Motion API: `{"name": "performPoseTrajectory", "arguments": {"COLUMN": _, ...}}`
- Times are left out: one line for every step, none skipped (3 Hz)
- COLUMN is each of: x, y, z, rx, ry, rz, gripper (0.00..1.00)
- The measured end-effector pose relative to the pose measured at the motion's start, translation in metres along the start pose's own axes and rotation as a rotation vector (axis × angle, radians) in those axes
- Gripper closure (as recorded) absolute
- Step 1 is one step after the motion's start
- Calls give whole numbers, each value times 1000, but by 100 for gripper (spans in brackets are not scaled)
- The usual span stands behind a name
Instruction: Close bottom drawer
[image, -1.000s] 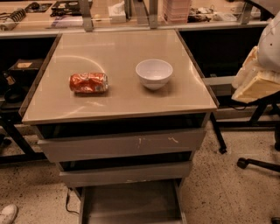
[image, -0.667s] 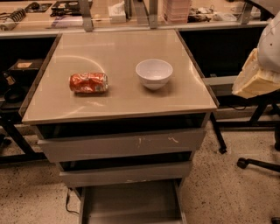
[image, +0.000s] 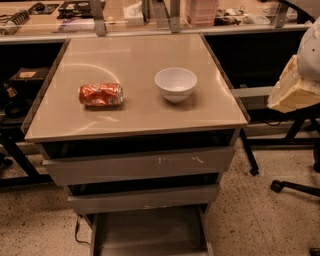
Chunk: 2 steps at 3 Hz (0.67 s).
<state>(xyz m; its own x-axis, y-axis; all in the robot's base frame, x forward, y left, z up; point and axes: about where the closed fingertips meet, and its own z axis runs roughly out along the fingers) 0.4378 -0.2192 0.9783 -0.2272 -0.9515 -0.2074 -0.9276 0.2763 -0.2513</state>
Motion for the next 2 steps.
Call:
{"name": "performPoseTrajectory", "arguments": {"x": 17, "y": 18, "z": 17, "rx": -17, "ry": 20, "rz": 29, "gripper": 100}}
{"name": "performPoseTrajectory", "arguments": {"x": 47, "y": 54, "z": 57, "rx": -72, "ry": 19, "rz": 80, "gripper": 100}}
